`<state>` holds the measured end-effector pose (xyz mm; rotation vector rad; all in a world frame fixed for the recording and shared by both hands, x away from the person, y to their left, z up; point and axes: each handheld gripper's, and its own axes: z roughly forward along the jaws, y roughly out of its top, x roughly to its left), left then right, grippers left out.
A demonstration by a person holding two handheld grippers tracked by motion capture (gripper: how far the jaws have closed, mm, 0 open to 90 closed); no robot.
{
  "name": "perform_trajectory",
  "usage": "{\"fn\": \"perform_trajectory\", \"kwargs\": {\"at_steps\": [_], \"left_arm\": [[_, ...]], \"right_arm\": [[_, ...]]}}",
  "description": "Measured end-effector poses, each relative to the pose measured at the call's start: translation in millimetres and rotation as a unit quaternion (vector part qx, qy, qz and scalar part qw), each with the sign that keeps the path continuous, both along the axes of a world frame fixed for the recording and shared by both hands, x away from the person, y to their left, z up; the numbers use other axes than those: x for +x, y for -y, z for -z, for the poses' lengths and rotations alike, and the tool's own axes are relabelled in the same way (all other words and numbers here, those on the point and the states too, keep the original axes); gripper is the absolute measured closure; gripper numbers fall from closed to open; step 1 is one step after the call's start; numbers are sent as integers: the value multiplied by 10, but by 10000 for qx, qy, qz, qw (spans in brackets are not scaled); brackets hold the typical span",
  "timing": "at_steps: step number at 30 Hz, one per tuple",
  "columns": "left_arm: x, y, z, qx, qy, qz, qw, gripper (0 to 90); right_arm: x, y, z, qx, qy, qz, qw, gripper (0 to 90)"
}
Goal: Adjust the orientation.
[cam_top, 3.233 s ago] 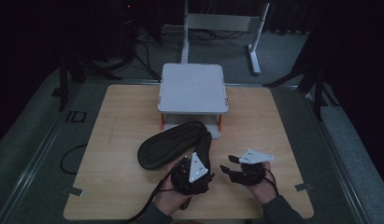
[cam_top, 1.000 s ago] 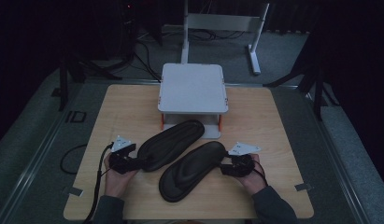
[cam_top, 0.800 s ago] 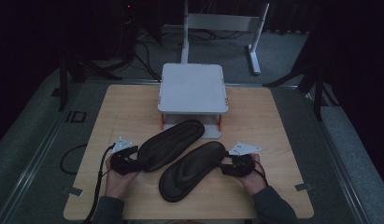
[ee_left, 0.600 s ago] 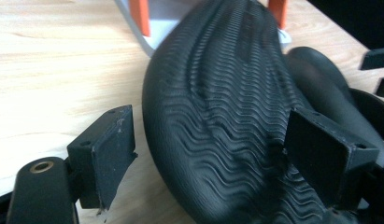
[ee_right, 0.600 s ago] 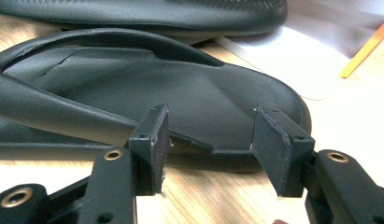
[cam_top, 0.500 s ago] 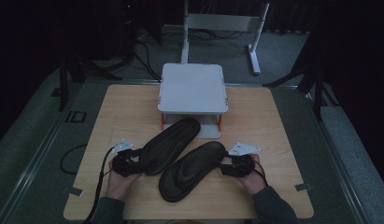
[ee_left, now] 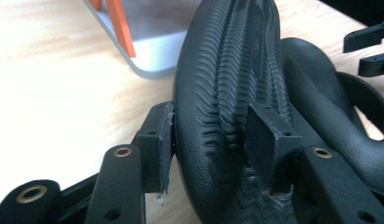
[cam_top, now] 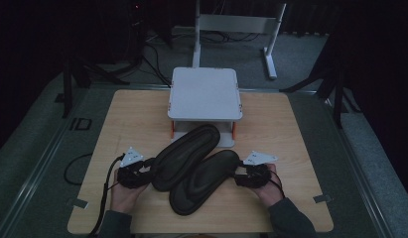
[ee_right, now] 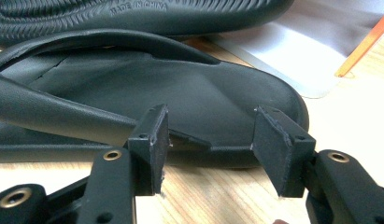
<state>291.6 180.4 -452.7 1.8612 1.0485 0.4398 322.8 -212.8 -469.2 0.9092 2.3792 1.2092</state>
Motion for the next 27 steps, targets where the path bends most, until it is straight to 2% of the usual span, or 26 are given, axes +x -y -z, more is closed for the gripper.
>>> {"fn": "perform_trajectory", "kwargs": {"at_steps": [2, 3, 4, 9, 13, 14, 15, 18, 19, 21, 22, 27], "left_arm": [[-25, -11, -56, -17, 190, -57, 9998, 600], [-37, -25, -97, 12, 305, -112, 9995, 672], [-41, -19, -122, 173, 355, -141, 9991, 674], [-90, 14, -165, 585, 590, -204, 9963, 675], [-128, -8, -186, 843, 799, -481, 9921, 676], [-138, -16, -191, 938, 858, -569, 9903, 677], [-151, -24, -194, 968, 883, -572, 9897, 676], [-188, -28, -173, 947, 814, -371, 9915, 672], [-198, -31, -157, 850, 753, -250, 9932, 670], [-211, -31, -108, 519, 606, 69, 9968, 665], [-220, -17, -84, 385, 557, 219, 9975, 656], [-256, 112, -68, 203, 546, 605, 9965, 550]], "right_arm": [[0, 4, -2, 3, 4, 1, 10000, 457], [0, 5, -2, 3, 0, 6, 10000, 457], [1, 8, -1, 5, -2, 12, 10000, 457], [5, 10, 6, 6, -21, 10, 10000, 457], [4, 10, 5, 12, -15, 16, 10000, 457], [4, 10, 5, 13, -17, 19, 10000, 457], [4, 11, 5, 11, -17, 21, 10000, 457], [5, 10, 6, 10, -21, 16, 10000, 457], [6, 9, 6, 2, -16, 11, 10000, 457], [5, 6, 7, 0, -16, 6, 10000, 457], [4, 5, 7, -3, -12, 7, 10000, 457], [3, 7, 4, 1, -10, 15, 10000, 457]]}}
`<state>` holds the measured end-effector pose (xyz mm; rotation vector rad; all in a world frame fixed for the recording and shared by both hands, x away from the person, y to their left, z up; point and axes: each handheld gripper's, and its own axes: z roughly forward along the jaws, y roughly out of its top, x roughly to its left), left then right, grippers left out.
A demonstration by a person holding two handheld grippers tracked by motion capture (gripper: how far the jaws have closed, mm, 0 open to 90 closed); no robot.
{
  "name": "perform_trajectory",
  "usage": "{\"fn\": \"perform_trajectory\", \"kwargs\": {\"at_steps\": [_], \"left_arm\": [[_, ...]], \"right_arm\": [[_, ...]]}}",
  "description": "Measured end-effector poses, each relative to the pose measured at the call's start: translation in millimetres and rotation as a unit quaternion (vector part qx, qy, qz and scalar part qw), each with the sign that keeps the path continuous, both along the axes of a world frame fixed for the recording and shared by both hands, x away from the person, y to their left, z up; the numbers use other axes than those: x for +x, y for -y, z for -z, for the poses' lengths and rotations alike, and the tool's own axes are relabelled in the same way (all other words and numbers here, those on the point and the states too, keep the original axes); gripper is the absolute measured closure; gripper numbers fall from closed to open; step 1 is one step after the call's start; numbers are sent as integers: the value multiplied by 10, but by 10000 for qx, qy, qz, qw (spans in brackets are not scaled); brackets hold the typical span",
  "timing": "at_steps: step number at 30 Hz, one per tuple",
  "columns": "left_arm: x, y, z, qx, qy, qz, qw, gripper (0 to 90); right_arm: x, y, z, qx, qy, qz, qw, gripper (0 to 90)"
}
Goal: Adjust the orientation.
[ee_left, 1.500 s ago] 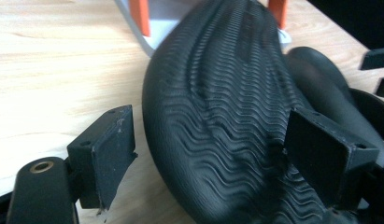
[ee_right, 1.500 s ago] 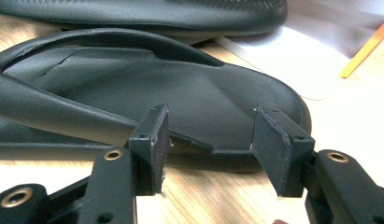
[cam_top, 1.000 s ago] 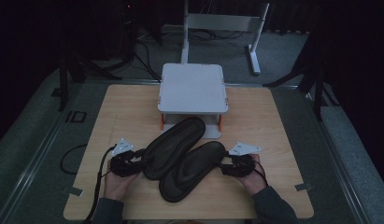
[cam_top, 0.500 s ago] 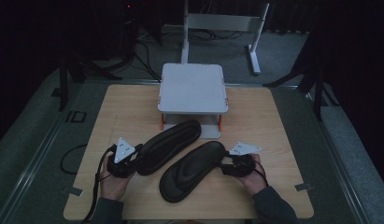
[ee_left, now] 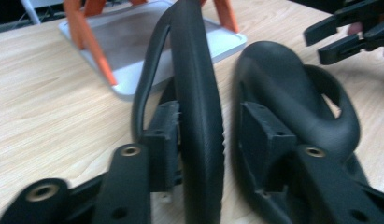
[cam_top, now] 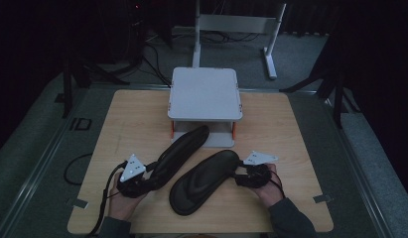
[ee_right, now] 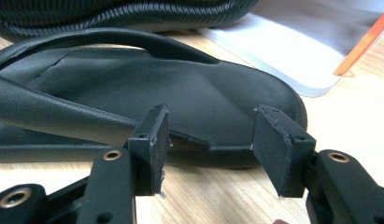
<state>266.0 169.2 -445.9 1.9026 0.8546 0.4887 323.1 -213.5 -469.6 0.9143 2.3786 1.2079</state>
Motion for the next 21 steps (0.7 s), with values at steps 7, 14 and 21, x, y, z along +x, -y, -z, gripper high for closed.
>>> {"fn": "perform_trajectory", "kwargs": {"at_steps": [7, 14, 21], "left_arm": [[-60, 150, -12, -6, 57, 410, 9991, 497], [-133, 241, 52, 361, 178, 408, 9984, 413], [-202, 98, 130, 272, 62, 118, 9995, 383]], "right_arm": [[0, 7, -3, 5, 11, 0, 10000, 455], [0, 10, -7, 15, 13, 9, 10000, 453], [12, 7, 0, 19, 10, 34, 10000, 453]]}}
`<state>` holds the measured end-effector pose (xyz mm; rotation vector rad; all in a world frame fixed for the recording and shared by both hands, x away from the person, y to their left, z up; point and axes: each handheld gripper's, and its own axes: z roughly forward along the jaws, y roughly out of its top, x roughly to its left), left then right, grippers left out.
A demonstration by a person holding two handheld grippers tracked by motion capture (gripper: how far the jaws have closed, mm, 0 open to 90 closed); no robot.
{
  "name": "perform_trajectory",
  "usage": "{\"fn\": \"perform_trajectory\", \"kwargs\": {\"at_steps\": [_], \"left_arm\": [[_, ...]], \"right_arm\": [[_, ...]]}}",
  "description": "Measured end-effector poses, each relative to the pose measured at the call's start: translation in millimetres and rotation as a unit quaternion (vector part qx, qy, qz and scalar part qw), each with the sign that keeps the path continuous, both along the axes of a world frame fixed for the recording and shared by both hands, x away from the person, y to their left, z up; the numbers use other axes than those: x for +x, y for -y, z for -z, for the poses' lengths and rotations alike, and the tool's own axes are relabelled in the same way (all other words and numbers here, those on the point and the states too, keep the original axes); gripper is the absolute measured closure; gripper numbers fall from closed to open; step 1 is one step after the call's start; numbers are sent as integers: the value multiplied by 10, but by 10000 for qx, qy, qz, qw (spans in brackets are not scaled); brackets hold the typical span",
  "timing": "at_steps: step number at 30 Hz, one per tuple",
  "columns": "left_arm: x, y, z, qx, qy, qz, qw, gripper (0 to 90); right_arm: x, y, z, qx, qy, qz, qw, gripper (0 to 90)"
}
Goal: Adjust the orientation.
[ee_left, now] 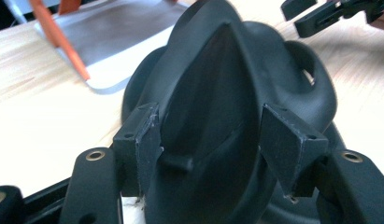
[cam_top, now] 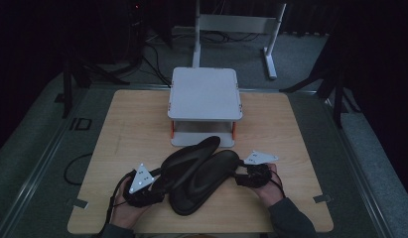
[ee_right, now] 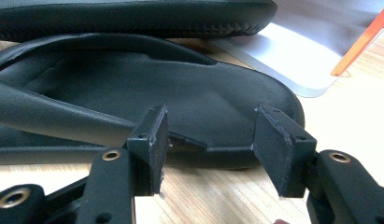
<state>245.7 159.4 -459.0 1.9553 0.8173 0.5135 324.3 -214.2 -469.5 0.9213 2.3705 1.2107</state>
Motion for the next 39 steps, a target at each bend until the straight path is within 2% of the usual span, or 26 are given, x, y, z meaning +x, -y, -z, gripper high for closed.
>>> {"fn": "perform_trajectory", "kwargs": {"at_steps": [3, 6, 7, 8, 10, 16, 23, 29, 35, 37, 39], "left_arm": [[-80, -2, 16, -96, -13, 103, 9999, 365], [-141, 61, 39, -31, 29, 214, 9998, 349], [-143, 86, 58, 61, 22, 220, 9997, 349], [-136, 107, 81, 231, 17, 167, 9996, 349], [-104, 120, 128, 409, -58, 62, 9991, 350], [-79, 21, 163, 583, -110, -215, 9980, 354], [-47, -142, 166, 452, -211, -619, 9968, 357], [-34, -149, 124, 361, -135, -658, 9971, 358], [-28, -142, 105, 342, -105, -665, 9971, 358], [-22, -147, 91, 306, -96, -685, 9971, 358], [-19, -149, 82, 286, -68, -702, 9971, 357]], "right_arm": [[21, -12, 4, -12, -2, 50, 10000, 454], [68, -45, 12, -56, -4, 99, 9999, 457], [85, -62, 18, -69, -23, 108, 9999, 457], [103, -78, 29, -91, -40, 95, 9999, 460], [123, -97, 38, -97, -86, 94, 9999, 467], [101, -79, 22, -100, -243, -57, 9996, 521], [-42, -91, -6, -260, -336, -472, 9980, 532], [-203, -110, -23, -369, -391, -793, 9954, 532], [-319, -176, -44, -521, -431, -1245, 9899, 531], [-340, -195, -51, -568, -390, -1383, 9880, 524], [-347, -208, -57, -586, -321, -1408, 9878, 507]]}}
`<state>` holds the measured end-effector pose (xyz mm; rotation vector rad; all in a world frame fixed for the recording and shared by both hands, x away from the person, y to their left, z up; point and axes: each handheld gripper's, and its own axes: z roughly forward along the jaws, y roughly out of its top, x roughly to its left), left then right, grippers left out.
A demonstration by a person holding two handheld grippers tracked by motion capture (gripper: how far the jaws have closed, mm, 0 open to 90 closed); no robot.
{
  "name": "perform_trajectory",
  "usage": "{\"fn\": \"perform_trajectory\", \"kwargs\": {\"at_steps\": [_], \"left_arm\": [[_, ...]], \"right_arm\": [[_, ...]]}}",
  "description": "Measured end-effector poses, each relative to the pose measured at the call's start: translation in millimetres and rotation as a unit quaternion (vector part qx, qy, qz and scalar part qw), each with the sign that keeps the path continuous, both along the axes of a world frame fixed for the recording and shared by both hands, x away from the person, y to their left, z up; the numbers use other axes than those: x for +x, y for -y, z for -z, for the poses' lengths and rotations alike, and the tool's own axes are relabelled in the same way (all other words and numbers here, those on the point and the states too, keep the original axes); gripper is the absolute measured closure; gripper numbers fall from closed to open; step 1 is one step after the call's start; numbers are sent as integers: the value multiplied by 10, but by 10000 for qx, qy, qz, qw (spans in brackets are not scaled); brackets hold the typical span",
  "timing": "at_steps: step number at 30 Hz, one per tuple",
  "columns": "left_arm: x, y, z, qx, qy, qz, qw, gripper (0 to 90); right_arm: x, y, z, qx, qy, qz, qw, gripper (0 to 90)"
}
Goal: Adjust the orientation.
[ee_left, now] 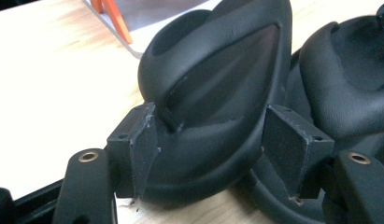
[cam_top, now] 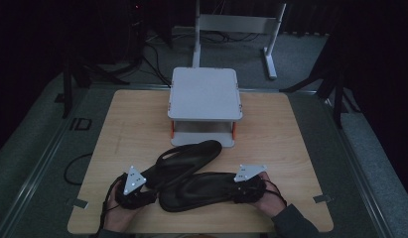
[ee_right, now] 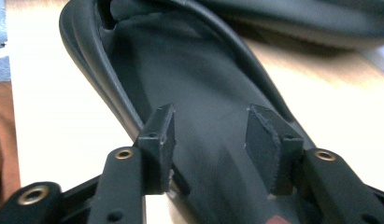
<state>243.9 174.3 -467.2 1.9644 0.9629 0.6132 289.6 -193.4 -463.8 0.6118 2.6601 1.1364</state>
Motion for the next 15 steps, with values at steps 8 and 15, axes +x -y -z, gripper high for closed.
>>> {"fn": "perform_trajectory", "kwargs": {"at_steps": [8, 15], "left_arm": [[101, -69, -112, -123, 126, -189, 9997, 358], [182, -63, -131, -233, 110, -243, 9994, 358]], "right_arm": [[185, -151, -75, 164, 296, 216, 9992, 461], [389, -350, -6, -34, 268, 77, 9996, 470]]}}
